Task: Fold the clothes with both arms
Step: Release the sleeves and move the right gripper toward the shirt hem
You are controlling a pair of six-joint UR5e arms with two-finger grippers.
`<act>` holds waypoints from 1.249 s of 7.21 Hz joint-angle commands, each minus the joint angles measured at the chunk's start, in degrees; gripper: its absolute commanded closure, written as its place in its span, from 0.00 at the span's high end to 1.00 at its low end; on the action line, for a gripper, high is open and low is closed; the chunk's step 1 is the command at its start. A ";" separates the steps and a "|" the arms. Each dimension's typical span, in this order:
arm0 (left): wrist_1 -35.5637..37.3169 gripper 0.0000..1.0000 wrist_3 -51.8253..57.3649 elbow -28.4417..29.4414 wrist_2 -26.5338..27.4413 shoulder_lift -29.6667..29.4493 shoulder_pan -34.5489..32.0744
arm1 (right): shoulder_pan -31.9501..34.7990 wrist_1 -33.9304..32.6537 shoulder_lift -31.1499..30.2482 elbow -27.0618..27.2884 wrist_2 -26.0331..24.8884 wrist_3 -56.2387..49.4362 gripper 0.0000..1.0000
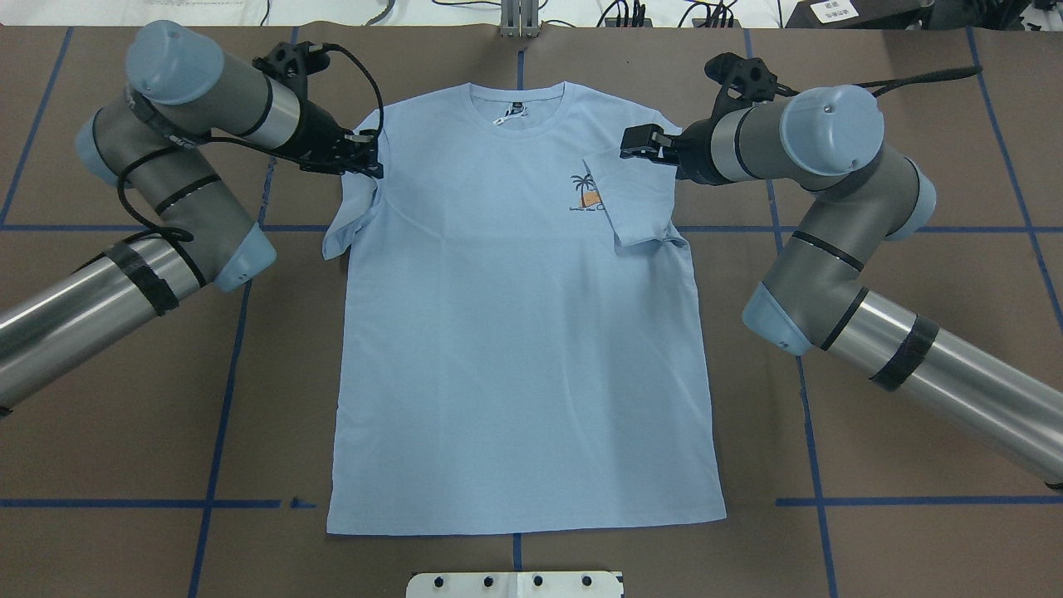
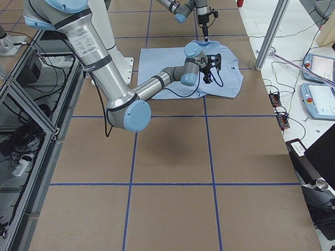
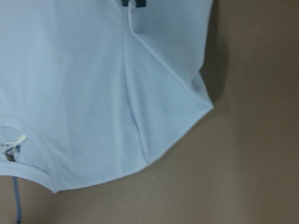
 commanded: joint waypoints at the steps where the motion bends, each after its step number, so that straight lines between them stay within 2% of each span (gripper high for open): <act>1: -0.21 0.00 -2.22 2.21 6.12 -1.60 3.01 | 0.04 0.10 -0.14 -0.43 -0.11 0.34 1.00; 2: -0.82 0.00 -2.14 2.83 7.34 -1.60 2.92 | 0.04 0.19 -0.05 -0.35 -0.11 0.52 1.00; 3: -1.43 0.54 -2.40 2.84 7.79 -1.87 3.01 | -0.04 0.19 -0.05 -0.35 -0.11 0.61 1.00; 4: -1.61 0.84 -2.75 1.80 7.71 -2.13 3.01 | -0.05 0.19 0.12 -0.26 -0.11 0.70 1.00; 5: -1.35 0.86 -6.23 -1.17 7.53 -1.87 3.97 | -0.92 0.28 0.04 0.18 -0.37 1.40 1.00; 6: -0.57 0.92 -10.18 -5.81 7.62 -1.09 4.94 | -2.06 0.10 -0.48 1.66 -0.81 1.66 1.00; 7: -0.56 0.92 -12.92 -10.82 7.71 2.32 6.08 | -5.20 -2.07 -2.58 5.24 -1.08 2.01 1.00; 8: -0.47 0.92 -13.64 -15.05 7.79 5.40 6.35 | -9.93 -6.10 -4.25 8.76 -3.78 4.02 1.00; 9: -0.47 0.92 -14.78 -19.79 7.71 8.47 6.79 | -13.54 -13.01 -4.36 13.75 -4.50 7.61 1.00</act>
